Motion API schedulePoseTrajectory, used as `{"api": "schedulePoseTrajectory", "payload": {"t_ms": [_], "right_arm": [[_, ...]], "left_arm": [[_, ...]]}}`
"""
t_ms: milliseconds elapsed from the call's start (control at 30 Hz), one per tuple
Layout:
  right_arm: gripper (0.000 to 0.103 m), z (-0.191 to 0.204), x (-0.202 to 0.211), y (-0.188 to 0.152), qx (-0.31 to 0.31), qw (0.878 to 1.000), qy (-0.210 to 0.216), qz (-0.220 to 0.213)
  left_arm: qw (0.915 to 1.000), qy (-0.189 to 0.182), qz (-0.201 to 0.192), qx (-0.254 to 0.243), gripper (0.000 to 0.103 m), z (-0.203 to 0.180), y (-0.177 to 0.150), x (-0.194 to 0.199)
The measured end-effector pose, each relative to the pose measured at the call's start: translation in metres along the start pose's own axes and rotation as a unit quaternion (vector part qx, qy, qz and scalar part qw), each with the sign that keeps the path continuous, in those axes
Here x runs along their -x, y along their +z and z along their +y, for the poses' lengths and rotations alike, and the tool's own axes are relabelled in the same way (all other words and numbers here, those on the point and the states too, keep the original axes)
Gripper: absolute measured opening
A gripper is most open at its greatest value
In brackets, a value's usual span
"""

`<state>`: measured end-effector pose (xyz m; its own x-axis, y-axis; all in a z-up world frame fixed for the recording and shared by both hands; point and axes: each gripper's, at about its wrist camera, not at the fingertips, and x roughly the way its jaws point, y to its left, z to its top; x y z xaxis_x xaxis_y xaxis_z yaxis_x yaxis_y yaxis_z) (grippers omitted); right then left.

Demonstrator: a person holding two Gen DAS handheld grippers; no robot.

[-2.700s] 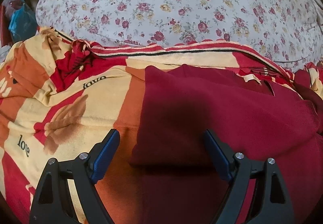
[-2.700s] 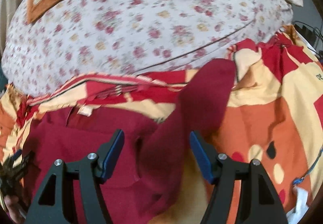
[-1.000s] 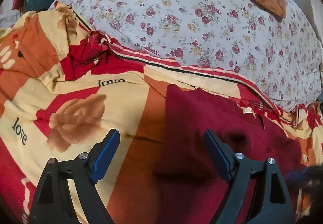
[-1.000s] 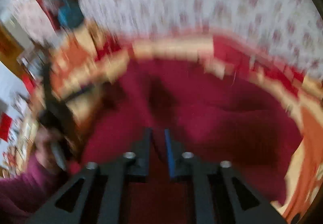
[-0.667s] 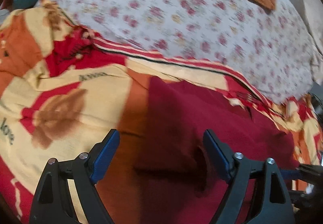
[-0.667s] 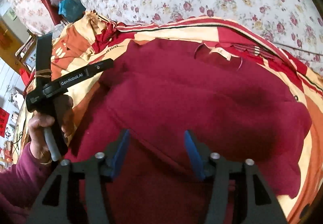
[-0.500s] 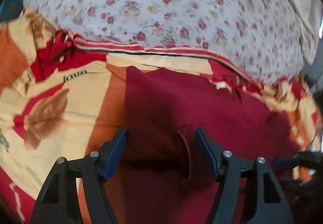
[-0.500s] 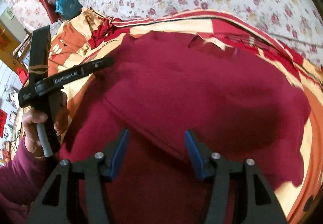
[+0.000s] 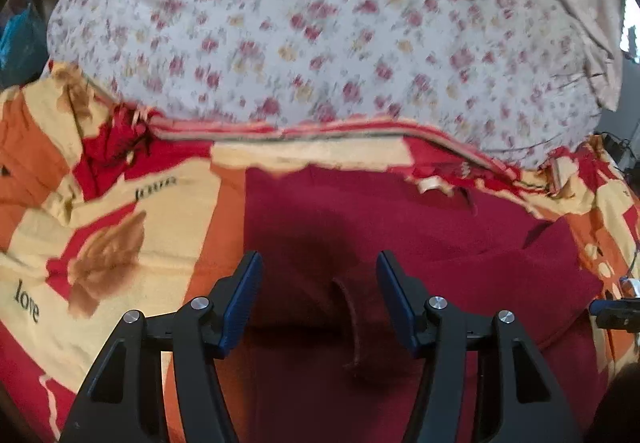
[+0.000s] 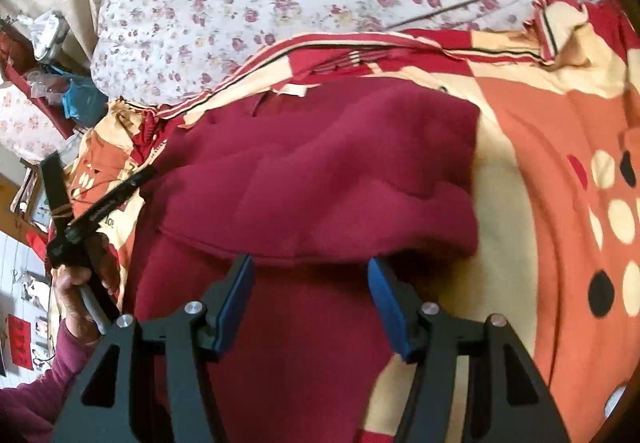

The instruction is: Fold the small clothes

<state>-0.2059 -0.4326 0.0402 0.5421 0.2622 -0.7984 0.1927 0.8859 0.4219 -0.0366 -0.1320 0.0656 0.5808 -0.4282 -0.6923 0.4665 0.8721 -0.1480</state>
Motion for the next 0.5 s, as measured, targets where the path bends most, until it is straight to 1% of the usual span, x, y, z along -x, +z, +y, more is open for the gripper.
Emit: {"api": "schedulePoseTrajectory", "payload": {"t_ms": [67,133,233,267,333,367,400,433,467,500], "right_arm": [[0.062,0.000,-0.001,-0.003,-0.002,1.000,0.005,0.001],[0.062,0.002,-0.003,-0.004,-0.001,1.000,0.011,0.003],[0.062,0.007,-0.005,-0.006,0.006,1.000,0.015,0.004],[0.062,0.008,-0.005,-0.006,0.007,1.000,0.017,0.004],[0.062,0.011,-0.004,-0.006,0.010,1.000,0.017,0.002],[0.062,0.011,-0.003,-0.006,0.011,1.000,0.017,0.001],[0.062,0.011,-0.001,-0.006,0.012,1.000,0.015,-0.001],[0.062,0.010,0.001,-0.007,0.013,1.000,0.012,-0.004],[0.063,0.009,0.003,-0.008,0.014,1.000,0.008,-0.007],[0.063,0.007,0.005,-0.009,0.015,1.000,0.004,-0.009]], "left_arm": [[0.9995,-0.017,-0.020,-0.016,0.039,-0.007,0.001,0.008],[0.9991,-0.023,-0.020,-0.030,0.039,-0.013,0.002,0.008],[0.9984,-0.008,0.026,-0.050,0.039,-0.021,-0.002,-0.012],[0.9970,0.007,0.052,-0.057,0.039,-0.023,-0.005,-0.025],[0.9947,0.022,0.081,-0.059,0.039,-0.024,-0.011,-0.041],[0.9948,0.022,0.081,-0.058,0.039,-0.025,-0.013,-0.043],[0.9952,0.018,0.076,-0.058,0.036,-0.026,-0.014,-0.041],[0.9953,0.010,0.077,-0.059,0.029,-0.028,-0.013,-0.040],[0.9949,-0.011,0.083,-0.056,0.011,-0.029,-0.013,-0.039],[0.9948,-0.021,0.085,-0.052,0.004,-0.029,-0.013,-0.038]]}}
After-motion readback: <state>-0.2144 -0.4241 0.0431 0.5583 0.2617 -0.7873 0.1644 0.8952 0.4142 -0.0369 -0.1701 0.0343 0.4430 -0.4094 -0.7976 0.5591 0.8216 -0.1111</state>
